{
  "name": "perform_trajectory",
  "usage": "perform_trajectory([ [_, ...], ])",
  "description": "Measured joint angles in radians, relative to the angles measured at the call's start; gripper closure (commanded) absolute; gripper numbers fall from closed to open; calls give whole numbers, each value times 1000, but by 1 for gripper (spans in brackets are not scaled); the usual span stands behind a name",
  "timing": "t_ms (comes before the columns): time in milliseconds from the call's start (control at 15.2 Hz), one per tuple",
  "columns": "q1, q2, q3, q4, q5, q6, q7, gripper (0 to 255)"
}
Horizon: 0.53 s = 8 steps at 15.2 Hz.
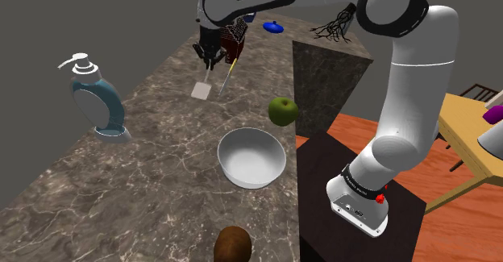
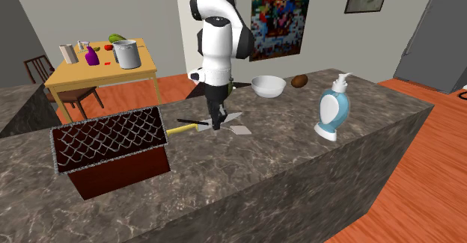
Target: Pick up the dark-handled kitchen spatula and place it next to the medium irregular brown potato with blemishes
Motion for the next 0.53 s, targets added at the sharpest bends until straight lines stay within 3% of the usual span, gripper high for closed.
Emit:
perform_trajectory([
  [528,1,-25,7,72,14,-94,-14,255],
])
